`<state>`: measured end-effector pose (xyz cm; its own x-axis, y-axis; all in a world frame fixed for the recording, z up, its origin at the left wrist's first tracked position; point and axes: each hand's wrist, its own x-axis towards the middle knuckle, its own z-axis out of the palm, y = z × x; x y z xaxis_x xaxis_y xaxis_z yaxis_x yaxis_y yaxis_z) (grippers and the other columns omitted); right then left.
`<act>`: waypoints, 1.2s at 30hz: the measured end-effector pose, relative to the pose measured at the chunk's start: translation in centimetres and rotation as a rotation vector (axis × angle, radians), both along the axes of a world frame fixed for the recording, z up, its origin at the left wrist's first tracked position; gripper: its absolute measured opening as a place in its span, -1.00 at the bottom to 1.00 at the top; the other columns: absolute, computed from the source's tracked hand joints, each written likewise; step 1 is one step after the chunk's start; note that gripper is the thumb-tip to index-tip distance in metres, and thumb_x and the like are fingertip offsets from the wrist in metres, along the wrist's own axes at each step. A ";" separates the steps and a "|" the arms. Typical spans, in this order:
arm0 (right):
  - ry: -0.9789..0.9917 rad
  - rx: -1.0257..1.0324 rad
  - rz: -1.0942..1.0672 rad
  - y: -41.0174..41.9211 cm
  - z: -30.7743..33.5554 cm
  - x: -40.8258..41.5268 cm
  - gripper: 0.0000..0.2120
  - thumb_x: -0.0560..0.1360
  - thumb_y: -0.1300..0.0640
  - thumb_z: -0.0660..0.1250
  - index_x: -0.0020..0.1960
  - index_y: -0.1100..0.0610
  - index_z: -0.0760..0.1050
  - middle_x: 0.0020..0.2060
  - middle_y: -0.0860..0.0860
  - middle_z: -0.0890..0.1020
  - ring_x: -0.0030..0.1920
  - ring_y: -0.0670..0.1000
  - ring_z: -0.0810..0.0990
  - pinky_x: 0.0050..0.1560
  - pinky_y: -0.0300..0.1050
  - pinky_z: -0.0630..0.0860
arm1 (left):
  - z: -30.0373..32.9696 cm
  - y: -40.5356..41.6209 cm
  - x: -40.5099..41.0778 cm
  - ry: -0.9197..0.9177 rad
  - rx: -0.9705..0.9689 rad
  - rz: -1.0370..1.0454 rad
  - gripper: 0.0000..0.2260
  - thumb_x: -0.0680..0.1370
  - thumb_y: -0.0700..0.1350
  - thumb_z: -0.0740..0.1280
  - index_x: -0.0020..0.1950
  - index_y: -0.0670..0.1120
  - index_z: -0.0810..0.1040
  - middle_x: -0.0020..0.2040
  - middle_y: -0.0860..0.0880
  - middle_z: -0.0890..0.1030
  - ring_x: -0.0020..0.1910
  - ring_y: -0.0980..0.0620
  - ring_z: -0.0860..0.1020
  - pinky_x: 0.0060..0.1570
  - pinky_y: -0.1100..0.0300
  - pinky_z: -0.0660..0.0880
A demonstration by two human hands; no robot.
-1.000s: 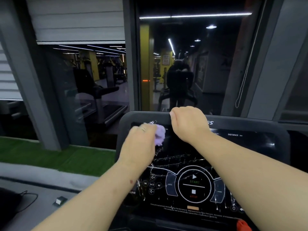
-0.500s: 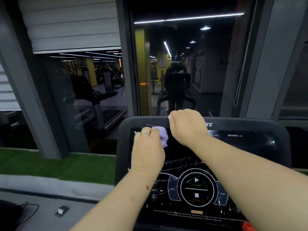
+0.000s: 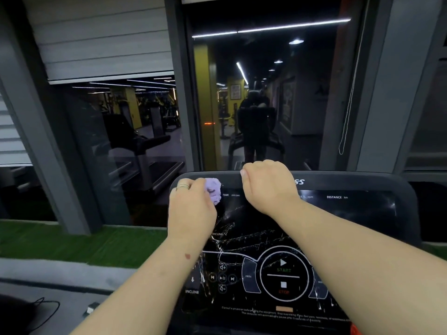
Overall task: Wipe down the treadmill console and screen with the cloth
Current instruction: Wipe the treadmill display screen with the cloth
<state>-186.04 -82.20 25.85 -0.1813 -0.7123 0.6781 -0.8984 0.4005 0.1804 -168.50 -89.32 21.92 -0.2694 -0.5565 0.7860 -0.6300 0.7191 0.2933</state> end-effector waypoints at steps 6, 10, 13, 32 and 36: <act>0.015 -0.010 0.000 -0.2 -0.1 0.1 -0.68 0.67 -0.02 -0.01 -0.20 0.01 0.34 -0.32 -0.05 0.52 -0.30 0.07 0.40 -0.23 0.00 0.33 | -1.6 2.6 -1.5 -0.152 -0.008 -0.061 -0.62 0.34 -0.33 0.37 0.16 -0.18 0.62 -0.02 -0.17 0.54 -0.19 -0.10 0.37 -0.17 0.10 0.33; 0.013 -0.018 -0.004 0.0 0.0 0.0 -0.68 0.67 -0.03 -0.02 -0.19 0.00 0.36 -0.33 -0.06 0.49 -0.30 0.07 0.40 -0.23 0.00 0.31 | -0.8 0.5 -0.5 0.010 0.111 0.062 -0.70 0.48 -0.32 0.29 0.17 -0.15 0.62 0.06 -0.19 0.53 -0.14 -0.18 0.43 -0.13 0.11 0.28; 0.032 -0.019 -0.003 -0.1 -0.1 0.2 -0.68 0.66 -0.02 -0.04 -0.20 0.01 0.33 -0.33 -0.05 0.52 -0.31 0.08 0.38 -0.25 -0.01 0.29 | -2.3 3.2 -2.4 -0.079 0.113 0.021 -0.57 0.44 -0.32 0.35 0.30 -0.15 0.54 0.08 -0.18 0.50 -0.10 -0.16 0.43 -0.20 0.13 0.32; 0.049 -0.037 -0.006 -0.1 -0.2 0.2 -0.69 0.66 -0.03 -0.02 -0.19 0.00 0.35 -0.32 -0.06 0.52 -0.31 0.06 0.38 -0.25 -0.03 0.30 | -2.0 3.5 -1.8 -0.131 0.083 -0.045 -0.69 0.36 -0.37 0.35 0.03 -0.08 0.59 -0.09 -0.11 0.39 -0.30 -0.10 0.35 -0.38 0.11 0.28; 0.042 -0.044 -0.005 -0.2 -0.3 0.0 -0.68 0.67 -0.04 -0.01 -0.19 -0.01 0.37 -0.32 -0.06 0.54 -0.31 0.06 0.37 -0.23 -0.02 0.28 | 0.0 0.7 -0.3 -0.137 0.070 -0.035 -0.74 0.46 -0.27 0.30 0.06 -0.01 0.61 -0.02 -0.07 0.41 -0.26 -0.10 0.39 -0.33 0.10 0.34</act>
